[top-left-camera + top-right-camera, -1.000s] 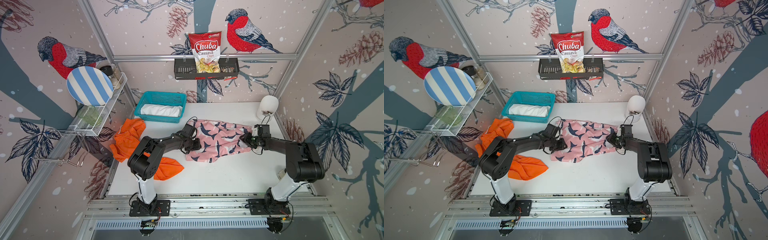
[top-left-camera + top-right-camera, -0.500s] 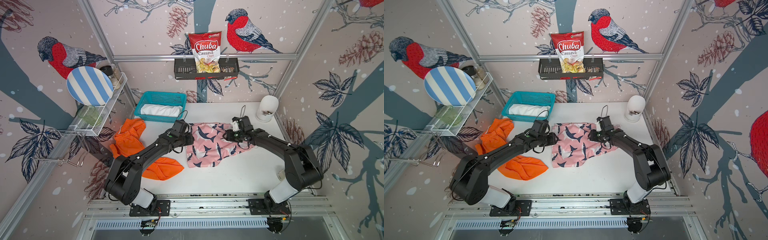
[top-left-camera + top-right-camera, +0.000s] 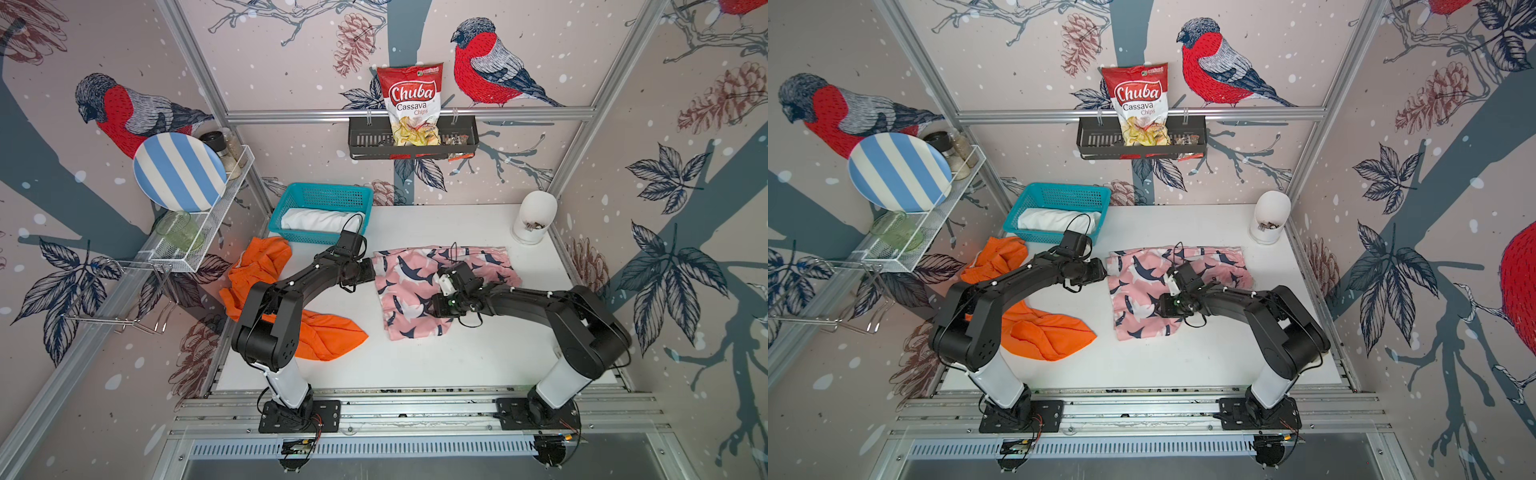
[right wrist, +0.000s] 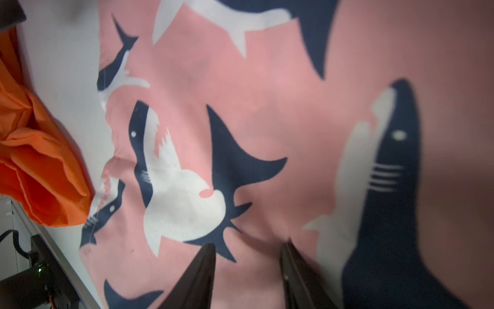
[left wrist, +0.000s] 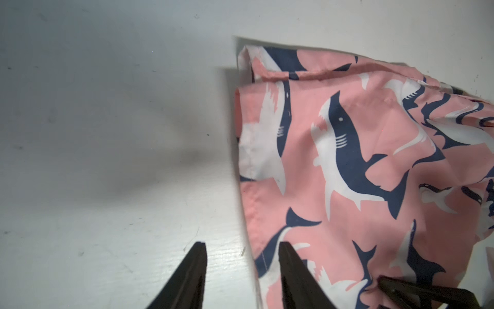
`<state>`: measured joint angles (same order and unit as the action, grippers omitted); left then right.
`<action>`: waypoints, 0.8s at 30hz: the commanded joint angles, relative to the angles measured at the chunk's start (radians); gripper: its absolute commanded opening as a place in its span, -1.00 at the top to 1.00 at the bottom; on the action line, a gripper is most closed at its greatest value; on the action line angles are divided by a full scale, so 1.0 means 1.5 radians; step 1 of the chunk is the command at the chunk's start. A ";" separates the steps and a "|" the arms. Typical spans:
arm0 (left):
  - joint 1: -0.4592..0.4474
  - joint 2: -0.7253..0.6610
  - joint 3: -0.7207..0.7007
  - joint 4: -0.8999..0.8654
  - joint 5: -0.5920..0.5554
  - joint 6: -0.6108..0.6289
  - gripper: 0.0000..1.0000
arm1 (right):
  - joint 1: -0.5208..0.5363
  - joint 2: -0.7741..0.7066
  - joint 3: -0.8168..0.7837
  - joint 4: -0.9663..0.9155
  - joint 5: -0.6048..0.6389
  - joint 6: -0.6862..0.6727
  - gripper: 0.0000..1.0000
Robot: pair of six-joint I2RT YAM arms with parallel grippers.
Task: Roll up the shorts
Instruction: Adjust the shorts at the center of the board.
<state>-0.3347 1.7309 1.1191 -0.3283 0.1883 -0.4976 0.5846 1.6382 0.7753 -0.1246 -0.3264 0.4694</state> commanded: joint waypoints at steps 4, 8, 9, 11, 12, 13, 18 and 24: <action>-0.003 0.033 0.039 0.021 0.056 0.026 0.07 | -0.123 -0.086 -0.058 -0.128 0.092 -0.019 0.11; -0.026 0.069 0.075 0.022 0.074 0.046 0.07 | -0.131 -0.134 -0.027 -0.153 0.070 -0.021 0.10; -0.031 0.083 0.090 0.017 0.077 0.051 0.07 | -0.130 -0.141 -0.016 -0.160 0.068 -0.021 0.10; -0.037 0.113 0.116 0.007 0.078 0.057 0.08 | -0.130 -0.153 0.003 -0.178 0.068 -0.022 0.10; -0.039 0.130 0.128 0.001 0.087 0.060 0.08 | -0.130 -0.159 0.015 -0.185 0.067 -0.022 0.10; -0.042 0.145 0.139 -0.006 0.099 0.064 0.08 | -0.130 -0.164 0.021 -0.190 0.065 -0.022 0.10; -0.065 0.190 0.157 -0.002 0.128 0.072 0.10 | -0.129 -0.192 0.044 -0.214 0.057 -0.020 0.10; -0.082 0.204 0.169 -0.004 0.135 0.067 0.57 | -0.130 -0.214 0.048 -0.228 0.069 -0.018 0.11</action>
<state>-0.4496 2.0361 1.3613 -0.3248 0.3706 -0.4122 0.3901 1.3289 0.8417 -0.4351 -0.2367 0.4442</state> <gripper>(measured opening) 0.246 0.446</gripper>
